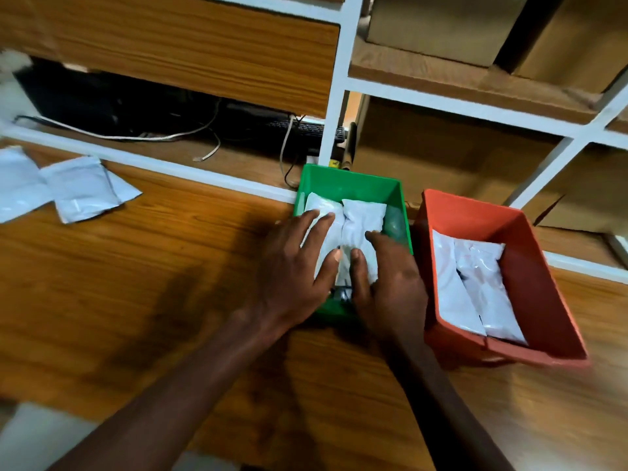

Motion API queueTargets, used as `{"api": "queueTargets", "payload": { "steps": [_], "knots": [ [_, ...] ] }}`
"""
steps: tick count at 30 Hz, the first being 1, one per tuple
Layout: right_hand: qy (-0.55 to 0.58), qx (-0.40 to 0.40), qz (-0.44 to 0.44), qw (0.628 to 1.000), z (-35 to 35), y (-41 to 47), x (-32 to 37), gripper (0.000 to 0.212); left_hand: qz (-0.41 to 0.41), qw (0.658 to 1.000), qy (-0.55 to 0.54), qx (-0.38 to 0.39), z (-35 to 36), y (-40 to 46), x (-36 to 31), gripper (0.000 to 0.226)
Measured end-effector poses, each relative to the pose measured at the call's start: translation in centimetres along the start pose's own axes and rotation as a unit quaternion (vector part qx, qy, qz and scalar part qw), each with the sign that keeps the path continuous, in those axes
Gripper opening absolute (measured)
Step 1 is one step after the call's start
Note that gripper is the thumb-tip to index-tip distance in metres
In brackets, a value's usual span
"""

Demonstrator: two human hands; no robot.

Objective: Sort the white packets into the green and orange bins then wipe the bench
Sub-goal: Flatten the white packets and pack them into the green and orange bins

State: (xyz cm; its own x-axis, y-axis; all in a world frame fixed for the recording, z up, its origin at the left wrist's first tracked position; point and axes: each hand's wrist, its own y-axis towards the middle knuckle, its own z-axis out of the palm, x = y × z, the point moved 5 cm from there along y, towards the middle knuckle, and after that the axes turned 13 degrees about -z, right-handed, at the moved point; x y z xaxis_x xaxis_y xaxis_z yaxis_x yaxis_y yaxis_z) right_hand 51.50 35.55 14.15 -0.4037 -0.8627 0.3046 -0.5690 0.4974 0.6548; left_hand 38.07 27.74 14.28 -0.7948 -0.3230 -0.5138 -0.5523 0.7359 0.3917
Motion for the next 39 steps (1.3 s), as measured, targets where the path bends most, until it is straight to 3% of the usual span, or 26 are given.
{"api": "queueTargets", "payload": {
  "steps": [9, 20, 25, 32, 39],
  "knots": [
    [0.024, -0.023, -0.079, 0.996, -1.9, -9.6, 7.4, 0.04, -0.075, 0.994, 0.081, 0.006, -4.7, -15.1, 2.2, 0.055],
    [0.124, 0.128, -0.122, 0.976, 2.6, -18.0, 16.9, 0.052, -0.238, 0.966, 0.096, -0.029, -10.3, -28.8, 8.6, 0.054],
    [0.156, 0.189, -0.118, 0.962, 5.8, -18.9, 22.0, 0.057, -0.291, 0.951, 0.081, -0.069, -13.5, -31.9, 12.8, 0.054],
    [0.181, 0.201, -0.123, 0.955, 11.8, -17.3, 31.2, 0.063, -0.348, 0.927, 0.068, -0.125, -19.3, -33.8, 22.4, 0.056],
    [0.186, 0.21, -0.116, 0.953, 18.9, -13.9, 38.2, 0.062, -0.345, 0.924, 0.06, -0.154, -24.5, -32.2, 31.3, 0.053]
  ]
}}
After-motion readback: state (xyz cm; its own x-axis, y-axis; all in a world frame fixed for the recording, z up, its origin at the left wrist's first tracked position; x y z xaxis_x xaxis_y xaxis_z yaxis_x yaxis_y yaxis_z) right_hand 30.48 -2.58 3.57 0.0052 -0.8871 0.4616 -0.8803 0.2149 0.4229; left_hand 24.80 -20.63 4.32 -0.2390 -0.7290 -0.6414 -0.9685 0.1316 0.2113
